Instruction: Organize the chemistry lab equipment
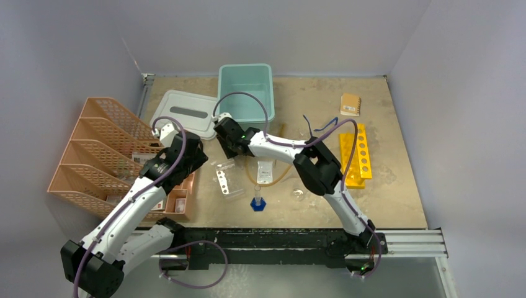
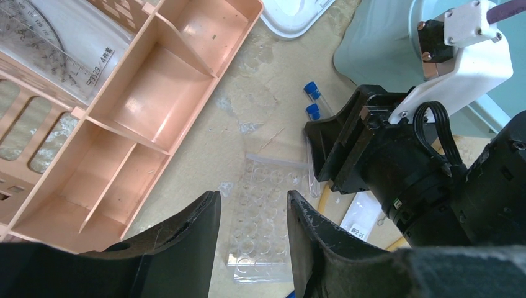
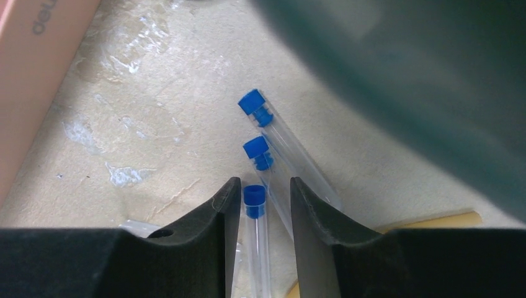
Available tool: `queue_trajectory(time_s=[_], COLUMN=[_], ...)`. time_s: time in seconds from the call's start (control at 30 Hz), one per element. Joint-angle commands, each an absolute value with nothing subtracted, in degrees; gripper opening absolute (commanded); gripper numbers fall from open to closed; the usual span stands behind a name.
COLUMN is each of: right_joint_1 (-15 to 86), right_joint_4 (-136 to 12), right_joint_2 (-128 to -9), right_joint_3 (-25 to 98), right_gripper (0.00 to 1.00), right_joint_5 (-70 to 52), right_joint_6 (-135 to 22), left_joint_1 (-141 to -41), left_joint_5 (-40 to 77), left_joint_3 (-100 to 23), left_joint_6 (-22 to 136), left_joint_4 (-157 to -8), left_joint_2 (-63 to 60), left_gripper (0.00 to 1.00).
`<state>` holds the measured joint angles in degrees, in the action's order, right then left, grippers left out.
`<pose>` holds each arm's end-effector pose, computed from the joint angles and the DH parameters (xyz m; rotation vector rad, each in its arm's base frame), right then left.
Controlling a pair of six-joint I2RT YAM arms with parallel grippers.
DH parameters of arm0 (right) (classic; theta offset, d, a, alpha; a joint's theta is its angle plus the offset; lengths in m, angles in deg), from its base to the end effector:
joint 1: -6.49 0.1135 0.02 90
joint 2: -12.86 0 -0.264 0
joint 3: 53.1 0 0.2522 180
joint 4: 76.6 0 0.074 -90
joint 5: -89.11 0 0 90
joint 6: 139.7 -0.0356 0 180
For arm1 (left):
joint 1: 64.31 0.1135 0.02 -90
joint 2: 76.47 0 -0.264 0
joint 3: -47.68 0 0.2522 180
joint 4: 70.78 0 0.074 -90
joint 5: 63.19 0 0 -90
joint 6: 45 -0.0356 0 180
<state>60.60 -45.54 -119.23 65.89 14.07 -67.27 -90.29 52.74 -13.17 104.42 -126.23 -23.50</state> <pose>0.3125 0.4162 0.1767 -0.6072 2.2515 0.3286 0.1707 -0.0659 0.2806 -0.8575 2.1409 -0.2160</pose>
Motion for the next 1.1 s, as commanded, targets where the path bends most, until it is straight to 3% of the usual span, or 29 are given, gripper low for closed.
queue_trajectory(time_s=[0.0, 0.23, 0.63, 1.07], right_joint_1=[61.05, 61.05, 61.09, 61.05], right_joint_4=[-43.61, -43.8, -44.79, -51.32], right_joint_2=[-121.07, -123.19, -122.22, -109.59], right_joint_3=[68.59, 69.78, 68.5, 62.3], right_gripper=[0.38, 0.37, 0.18, 0.17], right_joint_5=[11.75, 12.65, 16.6, 15.38], right_joint_6=[-64.11, -62.87, -58.89, -56.96], left_joint_1=[-89.98, -89.98, -89.98, -89.98], left_joint_5=[54.04, 53.63, 53.78, 50.43], left_joint_3=[-13.47, -13.55, -13.48, -12.6], left_joint_6=[104.17, 104.15, 104.66, 104.5], left_joint_4=[-125.76, -125.46, -125.42, -122.54], left_joint_2=[-24.54, -24.1, -24.48, -25.45], left_gripper=[0.43, 0.43, 0.43, 0.45])
